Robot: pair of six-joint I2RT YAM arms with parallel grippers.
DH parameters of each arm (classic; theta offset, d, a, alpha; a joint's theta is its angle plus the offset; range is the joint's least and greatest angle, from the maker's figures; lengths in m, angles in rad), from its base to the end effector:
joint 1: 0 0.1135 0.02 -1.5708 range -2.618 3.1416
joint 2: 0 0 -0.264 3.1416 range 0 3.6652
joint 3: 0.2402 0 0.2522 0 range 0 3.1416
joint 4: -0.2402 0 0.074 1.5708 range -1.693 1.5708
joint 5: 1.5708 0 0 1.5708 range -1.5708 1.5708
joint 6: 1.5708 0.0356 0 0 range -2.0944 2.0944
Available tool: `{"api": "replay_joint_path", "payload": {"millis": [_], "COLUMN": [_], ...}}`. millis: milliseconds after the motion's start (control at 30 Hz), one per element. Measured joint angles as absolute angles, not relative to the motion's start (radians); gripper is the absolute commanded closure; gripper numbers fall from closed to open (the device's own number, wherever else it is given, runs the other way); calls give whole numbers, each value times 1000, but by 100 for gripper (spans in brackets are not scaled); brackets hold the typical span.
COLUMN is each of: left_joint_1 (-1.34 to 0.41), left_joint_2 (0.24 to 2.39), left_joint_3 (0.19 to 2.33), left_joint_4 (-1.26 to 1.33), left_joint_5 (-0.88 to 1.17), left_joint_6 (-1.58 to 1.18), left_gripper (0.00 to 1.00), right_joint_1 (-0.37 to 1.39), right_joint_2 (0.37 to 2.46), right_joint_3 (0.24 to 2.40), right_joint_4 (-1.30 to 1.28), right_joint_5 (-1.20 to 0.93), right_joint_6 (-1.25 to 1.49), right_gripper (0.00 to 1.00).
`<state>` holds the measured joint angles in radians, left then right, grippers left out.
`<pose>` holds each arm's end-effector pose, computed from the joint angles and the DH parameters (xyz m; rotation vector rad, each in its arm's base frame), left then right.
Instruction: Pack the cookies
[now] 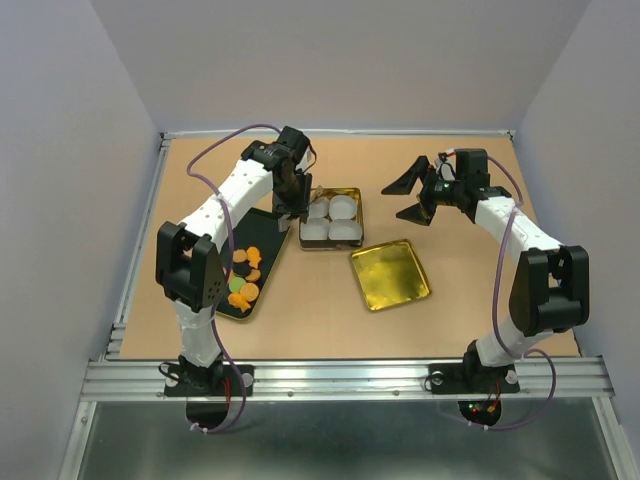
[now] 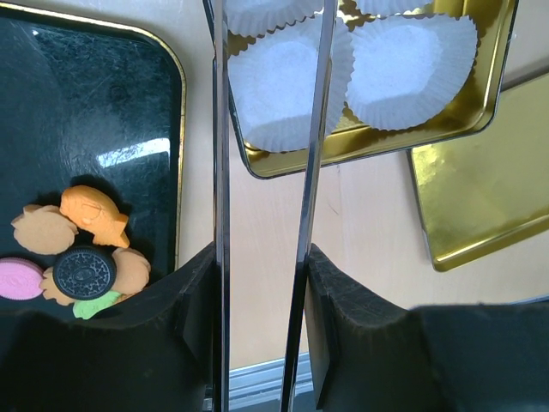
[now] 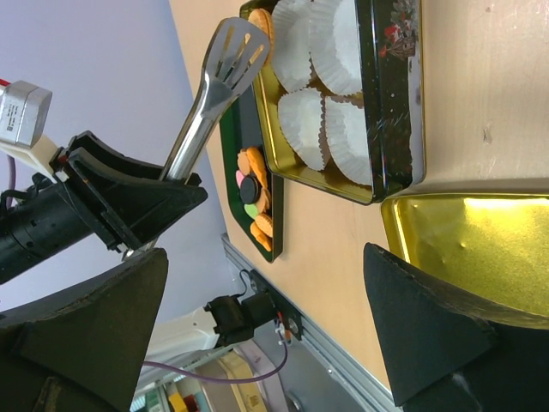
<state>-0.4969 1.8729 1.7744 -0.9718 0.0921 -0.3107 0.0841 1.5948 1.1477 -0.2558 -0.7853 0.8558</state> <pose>0.3507 -0.1939 0.3051 0.2818 2.6764 -0.3843 0.3455 0.0544 0.2615 0.4680 2.3540 1.3650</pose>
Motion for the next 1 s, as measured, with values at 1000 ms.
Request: {"api": "replay_joint_path", "payload": {"millis": [1000], "left_joint_1": [-506], "left_joint_2": [1873], "left_joint_3": [1774], "left_joint_4": [-973], "left_joint_5": [77], "left_joint_6": [-306], "left_gripper": [41], "right_joint_1": [84], "right_joint_2": [1595], "right_joint_3": [1148], "right_joint_4": [-263], "right_joint_5": [-786], "right_joint_6": [852], "right_gripper": [0]}}
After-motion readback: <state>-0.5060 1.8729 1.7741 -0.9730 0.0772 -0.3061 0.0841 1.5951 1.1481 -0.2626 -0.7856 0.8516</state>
